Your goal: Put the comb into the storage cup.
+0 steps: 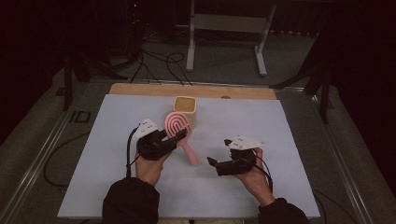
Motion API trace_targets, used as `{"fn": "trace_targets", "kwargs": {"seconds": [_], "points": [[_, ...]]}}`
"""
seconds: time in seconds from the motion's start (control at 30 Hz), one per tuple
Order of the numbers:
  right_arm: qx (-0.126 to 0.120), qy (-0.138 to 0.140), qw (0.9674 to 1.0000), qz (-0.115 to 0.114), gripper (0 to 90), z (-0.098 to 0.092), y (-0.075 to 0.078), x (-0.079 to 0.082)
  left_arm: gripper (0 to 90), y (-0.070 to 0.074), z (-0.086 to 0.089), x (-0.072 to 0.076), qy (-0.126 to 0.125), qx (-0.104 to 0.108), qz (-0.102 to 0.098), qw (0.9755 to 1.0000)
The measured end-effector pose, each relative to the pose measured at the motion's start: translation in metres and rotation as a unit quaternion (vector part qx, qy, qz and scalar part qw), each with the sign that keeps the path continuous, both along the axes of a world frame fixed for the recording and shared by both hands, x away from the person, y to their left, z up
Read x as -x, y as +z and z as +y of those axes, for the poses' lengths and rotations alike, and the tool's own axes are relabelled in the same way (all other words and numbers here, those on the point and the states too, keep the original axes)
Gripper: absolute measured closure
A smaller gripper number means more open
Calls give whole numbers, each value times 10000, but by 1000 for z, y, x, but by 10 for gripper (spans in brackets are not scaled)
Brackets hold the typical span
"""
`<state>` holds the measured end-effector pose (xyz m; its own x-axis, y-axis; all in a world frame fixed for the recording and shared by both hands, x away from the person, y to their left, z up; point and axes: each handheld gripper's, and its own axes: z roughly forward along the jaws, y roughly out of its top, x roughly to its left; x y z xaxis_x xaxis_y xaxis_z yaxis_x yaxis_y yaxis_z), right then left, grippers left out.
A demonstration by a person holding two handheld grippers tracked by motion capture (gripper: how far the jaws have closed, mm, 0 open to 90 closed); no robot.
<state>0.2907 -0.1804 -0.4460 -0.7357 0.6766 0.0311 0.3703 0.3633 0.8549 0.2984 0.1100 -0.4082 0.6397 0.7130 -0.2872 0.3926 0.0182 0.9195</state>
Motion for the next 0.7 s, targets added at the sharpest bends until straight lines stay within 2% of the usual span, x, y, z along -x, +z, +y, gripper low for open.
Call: {"fn": "trace_targets", "kwargs": {"seconds": [0.33, 0.7], "points": [[-179, -439, 9987, -161, 93, -31, -2, 4, 643, 2, 6, -2, 68, -34, -20, 10000], [-245, -608, 9975, -281, 96, -49, -8, 9, 643, 7, 11, -2, 118, -70, -58, 9999]]}}
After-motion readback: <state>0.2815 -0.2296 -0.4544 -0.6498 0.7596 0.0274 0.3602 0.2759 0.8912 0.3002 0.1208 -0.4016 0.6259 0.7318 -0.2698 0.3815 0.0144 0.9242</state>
